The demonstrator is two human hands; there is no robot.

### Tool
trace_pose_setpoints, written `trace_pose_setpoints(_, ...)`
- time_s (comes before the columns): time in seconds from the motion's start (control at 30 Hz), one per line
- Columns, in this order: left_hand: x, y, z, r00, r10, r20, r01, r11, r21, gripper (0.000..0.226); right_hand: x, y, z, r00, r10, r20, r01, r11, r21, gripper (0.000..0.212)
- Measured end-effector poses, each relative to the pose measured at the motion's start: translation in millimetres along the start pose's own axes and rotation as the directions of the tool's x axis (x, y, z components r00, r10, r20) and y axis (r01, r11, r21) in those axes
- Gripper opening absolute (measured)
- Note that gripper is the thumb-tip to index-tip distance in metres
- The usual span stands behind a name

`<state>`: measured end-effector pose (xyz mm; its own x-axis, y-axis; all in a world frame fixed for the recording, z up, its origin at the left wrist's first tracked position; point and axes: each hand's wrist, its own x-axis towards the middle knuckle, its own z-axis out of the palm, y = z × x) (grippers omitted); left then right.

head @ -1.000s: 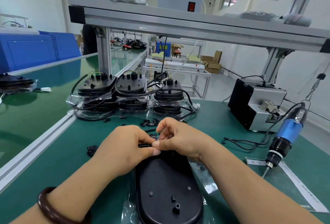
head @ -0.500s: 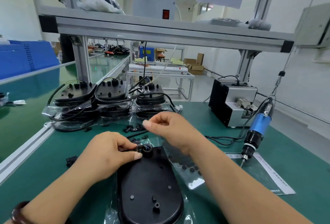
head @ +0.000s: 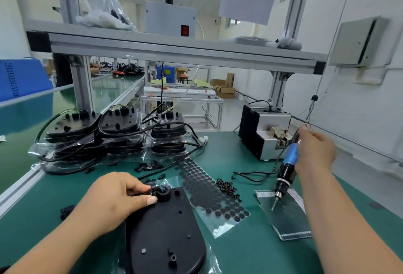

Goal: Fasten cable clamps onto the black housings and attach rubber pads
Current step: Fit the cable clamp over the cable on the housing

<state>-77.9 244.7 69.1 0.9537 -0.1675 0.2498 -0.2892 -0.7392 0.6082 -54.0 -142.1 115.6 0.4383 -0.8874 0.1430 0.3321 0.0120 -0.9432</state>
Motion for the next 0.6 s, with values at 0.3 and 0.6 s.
trace_pose_setpoints(0.3,-1.4,0.5,-1.9,1.0,-0.002,0.004,0.002,1.0,0.005,0.016,12.3,26.5,-24.2,0.937,0.35,0.002,-0.35,0.937,0.023,0.044)
trace_pose_setpoints(0.6,-2.3,2.7,-1.9,1.0,-0.008,0.009,0.008,1.0,0.0,0.017,11.7,37.6,-32.9,0.733,0.442,0.517,-0.588,0.794,0.155,0.043)
